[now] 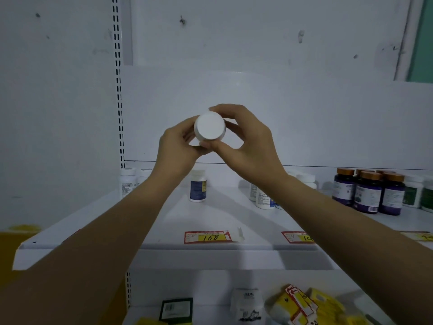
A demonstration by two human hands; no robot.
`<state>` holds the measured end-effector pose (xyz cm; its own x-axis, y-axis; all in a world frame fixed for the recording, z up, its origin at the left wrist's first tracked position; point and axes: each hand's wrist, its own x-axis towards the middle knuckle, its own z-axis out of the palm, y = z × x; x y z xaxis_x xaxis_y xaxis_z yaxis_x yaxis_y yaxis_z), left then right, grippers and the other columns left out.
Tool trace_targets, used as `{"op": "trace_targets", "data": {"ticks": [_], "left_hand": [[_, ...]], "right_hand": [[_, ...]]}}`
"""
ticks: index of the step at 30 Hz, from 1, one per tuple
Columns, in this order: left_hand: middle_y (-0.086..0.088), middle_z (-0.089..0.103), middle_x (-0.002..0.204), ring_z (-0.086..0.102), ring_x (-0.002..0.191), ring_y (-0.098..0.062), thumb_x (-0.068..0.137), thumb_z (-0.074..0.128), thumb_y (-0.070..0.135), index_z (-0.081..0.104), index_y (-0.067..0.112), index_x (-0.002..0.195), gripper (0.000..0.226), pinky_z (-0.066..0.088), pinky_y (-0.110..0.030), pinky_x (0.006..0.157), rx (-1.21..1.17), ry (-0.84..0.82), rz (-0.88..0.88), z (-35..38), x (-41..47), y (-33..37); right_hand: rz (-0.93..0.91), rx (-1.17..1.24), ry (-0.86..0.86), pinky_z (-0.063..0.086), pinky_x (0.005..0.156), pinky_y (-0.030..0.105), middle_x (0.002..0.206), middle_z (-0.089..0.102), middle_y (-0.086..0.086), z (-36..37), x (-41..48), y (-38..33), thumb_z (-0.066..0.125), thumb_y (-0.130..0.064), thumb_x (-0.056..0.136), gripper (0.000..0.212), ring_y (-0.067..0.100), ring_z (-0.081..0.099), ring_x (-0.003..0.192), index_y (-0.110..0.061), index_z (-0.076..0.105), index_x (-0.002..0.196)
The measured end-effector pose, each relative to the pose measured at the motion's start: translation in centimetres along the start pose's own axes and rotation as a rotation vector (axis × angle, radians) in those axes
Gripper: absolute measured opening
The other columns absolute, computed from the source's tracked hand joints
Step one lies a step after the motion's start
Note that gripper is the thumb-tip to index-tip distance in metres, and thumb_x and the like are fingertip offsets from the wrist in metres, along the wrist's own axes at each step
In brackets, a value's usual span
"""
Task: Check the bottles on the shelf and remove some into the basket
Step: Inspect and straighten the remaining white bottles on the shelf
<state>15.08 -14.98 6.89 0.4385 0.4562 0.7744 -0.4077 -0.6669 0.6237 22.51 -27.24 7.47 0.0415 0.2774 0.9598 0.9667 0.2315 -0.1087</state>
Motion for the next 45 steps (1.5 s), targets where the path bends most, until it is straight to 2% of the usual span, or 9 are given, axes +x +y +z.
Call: {"op": "trace_targets", "data": {"ticks": [4, 8, 11, 16, 20, 26, 32, 37, 45], "left_hand": [[0.003, 0.067, 0.116, 0.059, 0.113, -0.011, 0.067, 0.082, 0.014, 0.063, 0.016, 0.12, 0.056, 0.046, -0.034, 0.1, 0.059, -0.08, -0.064, -0.6, 0.0, 0.0], [0.005, 0.071, 0.101, 0.065, 0.096, -0.006, 0.07, 0.078, 0.036, 0.067, 0.02, 0.112, 0.046, 0.048, -0.02, 0.086, 0.049, -0.243, -0.239, -0.7, -0.3, 1.0], [-0.008, 0.073, 0.098, 0.069, 0.095, -0.02, 0.075, 0.07, 0.042, 0.063, 0.009, 0.114, 0.051, 0.05, -0.034, 0.095, -0.163, -0.33, -0.479, -0.2, -0.8, 1.1], [-0.012, 0.074, 0.09, 0.071, 0.087, -0.022, 0.077, 0.066, 0.05, 0.064, 0.01, 0.1, 0.046, 0.053, -0.034, 0.089, -0.195, -0.5, -0.677, 0.4, -2.2, 0.6], [-0.001, 0.069, 0.089, 0.067, 0.087, -0.018, 0.076, 0.069, 0.048, 0.057, 0.014, 0.092, 0.039, 0.053, -0.032, 0.086, 0.158, -0.385, -0.648, 1.4, -2.0, 0.0], [0.003, 0.061, 0.11, 0.053, 0.083, -0.01, 0.082, 0.062, 0.049, 0.056, 0.021, 0.122, 0.05, 0.039, -0.017, 0.062, 0.414, -0.325, -0.354, 1.8, -2.7, -0.8], [-0.007, 0.052, 0.132, 0.052, 0.112, -0.021, 0.093, 0.041, 0.054, 0.045, 0.013, 0.132, 0.057, 0.038, -0.028, 0.083, 0.851, -0.446, -0.38, -0.3, -4.6, -4.2], [-0.009, 0.016, 0.156, 0.018, 0.142, -0.026, 0.097, 0.024, 0.054, 0.018, 0.013, 0.148, 0.067, 0.02, -0.043, 0.115, 1.091, -0.691, -0.391, -1.3, -6.0, -8.5], [-0.006, 0.002, 0.159, 0.003, 0.145, -0.029, 0.099, 0.017, 0.043, 0.009, 0.024, 0.151, 0.055, 0.01, -0.054, 0.115, 1.194, -0.948, -0.306, -1.6, -5.7, -10.4]], "right_hand": [[0.113, 0.095, -0.037, 0.052, 0.091, 0.025, 0.113, 0.065, -0.003, -0.5, 1.2, -0.4, 0.074, -0.017, 0.08, 0.039, 0.008, 0.06, 0.106, -0.011, 0.061, 0.116], [0.587, 0.264, -0.151, 0.057, 0.08, 0.028, 0.1, 0.07, 0.005, -1.4, 5.2, -0.2, 0.071, -0.032, 0.081, 0.033, 0.019, 0.068, 0.091, -0.007, 0.066, 0.102], [0.985, 0.272, -0.304, 0.057, 0.055, 0.021, 0.083, 0.067, 0.006, -1.5, 6.4, 0.2, 0.068, -0.036, 0.085, 0.027, 0.015, 0.067, 0.065, -0.01, 0.061, 0.088], [1.289, 0.191, -0.482, 0.056, 0.049, 0.023, 0.082, 0.062, 0.01, -1.4, 4.6, 2.3, 0.066, -0.034, 0.087, 0.03, 0.019, 0.063, 0.061, -0.005, 0.06, 0.091], [1.215, 0.262, -0.474, 0.058, 0.067, 0.03, 0.098, 0.064, 0.01, -1.4, 4.4, 3.2, 0.068, -0.031, 0.085, 0.036, 0.02, 0.067, 0.078, -0.007, 0.058, 0.109], [0.844, 0.052, -0.463, 0.056, 0.083, 0.029, 0.108, 0.067, 0.014, -0.5, 4.8, 2.6, 0.069, -0.034, 0.085, 0.047, 0.02, 0.066, 0.096, 0.001, 0.061, 0.115], [0.779, -0.081, -0.288, 0.049, 0.093, 0.033, 0.129, 0.055, 0.008, 1.7, 3.7, 4.7, 0.067, -0.033, 0.086, 0.048, 0.024, 0.055, 0.115, -0.011, 0.055, 0.126], [0.802, -0.151, -0.246, 0.044, 0.09, 0.029, 0.134, 0.051, 0.01, 3.3, 2.4, 6.6, 0.063, -0.03, 0.089, 0.049, 0.025, 0.05, 0.121, -0.009, 0.052, 0.131], [0.888, -0.175, -0.254, 0.042, 0.092, 0.029, 0.134, 0.051, 0.01, 5.7, 0.0, 9.1, 0.064, -0.027, 0.088, 0.048, 0.025, 0.049, 0.122, -0.008, 0.052, 0.13]]}}
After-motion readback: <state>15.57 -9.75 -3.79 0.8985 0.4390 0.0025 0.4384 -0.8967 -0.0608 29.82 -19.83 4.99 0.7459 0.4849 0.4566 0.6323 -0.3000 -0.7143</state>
